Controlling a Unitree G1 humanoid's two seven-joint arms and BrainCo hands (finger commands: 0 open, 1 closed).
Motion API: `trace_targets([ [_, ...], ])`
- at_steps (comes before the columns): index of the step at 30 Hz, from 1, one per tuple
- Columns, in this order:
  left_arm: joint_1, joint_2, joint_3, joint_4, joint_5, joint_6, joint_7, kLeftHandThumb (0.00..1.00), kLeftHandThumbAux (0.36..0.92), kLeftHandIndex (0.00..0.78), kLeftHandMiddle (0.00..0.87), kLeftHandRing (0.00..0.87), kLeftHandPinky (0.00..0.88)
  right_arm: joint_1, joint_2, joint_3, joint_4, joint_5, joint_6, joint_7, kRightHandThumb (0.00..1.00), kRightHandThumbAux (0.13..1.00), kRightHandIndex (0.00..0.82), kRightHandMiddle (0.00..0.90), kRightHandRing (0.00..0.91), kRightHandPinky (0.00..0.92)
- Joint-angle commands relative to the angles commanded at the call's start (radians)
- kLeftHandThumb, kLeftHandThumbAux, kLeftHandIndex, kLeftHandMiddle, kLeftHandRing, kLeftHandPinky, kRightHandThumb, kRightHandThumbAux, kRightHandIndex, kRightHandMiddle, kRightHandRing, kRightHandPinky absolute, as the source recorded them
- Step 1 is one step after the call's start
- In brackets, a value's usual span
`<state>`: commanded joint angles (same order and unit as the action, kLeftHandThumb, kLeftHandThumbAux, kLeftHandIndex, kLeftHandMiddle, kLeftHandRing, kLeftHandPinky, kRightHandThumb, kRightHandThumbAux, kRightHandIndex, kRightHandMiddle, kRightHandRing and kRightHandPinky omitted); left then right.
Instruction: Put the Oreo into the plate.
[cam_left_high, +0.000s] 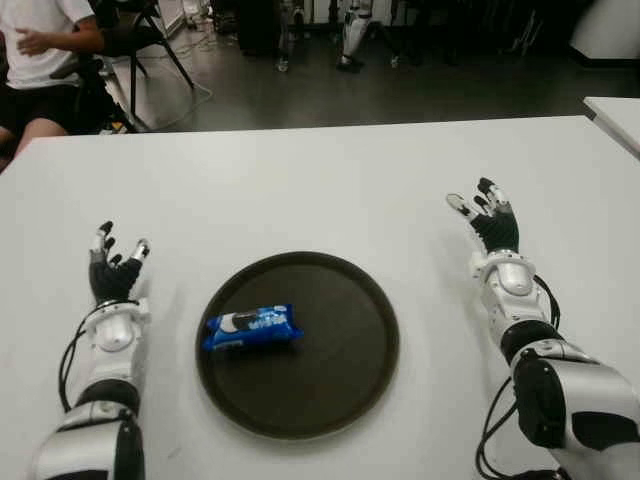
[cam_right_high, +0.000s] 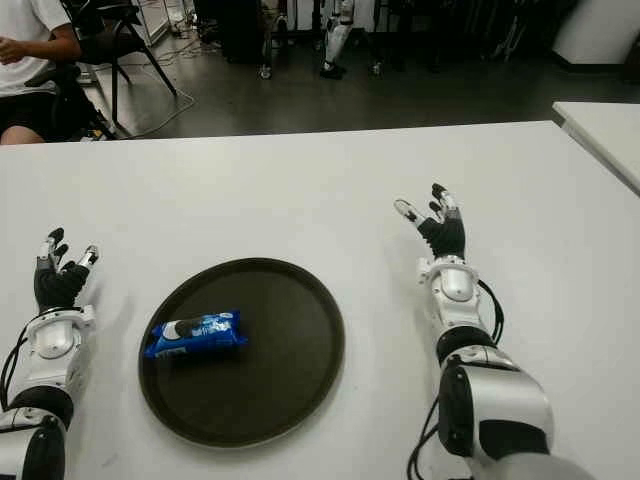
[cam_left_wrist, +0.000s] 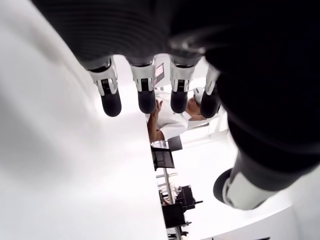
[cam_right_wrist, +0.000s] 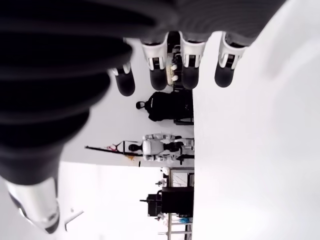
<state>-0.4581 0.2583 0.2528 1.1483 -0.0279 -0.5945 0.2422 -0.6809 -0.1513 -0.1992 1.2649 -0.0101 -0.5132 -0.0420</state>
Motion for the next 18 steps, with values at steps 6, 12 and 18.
trace_targets([
  [6,0.005,-0.009,0.009,-0.038,-0.017,-0.026,-0.015,0.021,0.756,0.0,0.012,0.005,0.011,0.032,-0.008,0.044,-0.028,-0.042,-0.064,-0.011,0.0,0.657,0.0,0.0,0.0,0.0],
  [12,0.019,-0.016,0.004,-0.076,-0.016,-0.037,-0.019,0.015,0.78,0.0,0.016,0.001,0.015,0.05,0.002,0.051,-0.04,-0.039,-0.111,-0.005,0.0,0.641,0.0,0.0,0.0,0.0],
  [18,0.029,-0.023,-0.007,-0.097,-0.006,-0.03,-0.023,0.001,0.775,0.0,0.008,0.0,0.007,0.053,0.006,0.049,-0.043,-0.028,-0.126,0.014,0.0,0.624,0.0,0.0,0.0,0.0],
])
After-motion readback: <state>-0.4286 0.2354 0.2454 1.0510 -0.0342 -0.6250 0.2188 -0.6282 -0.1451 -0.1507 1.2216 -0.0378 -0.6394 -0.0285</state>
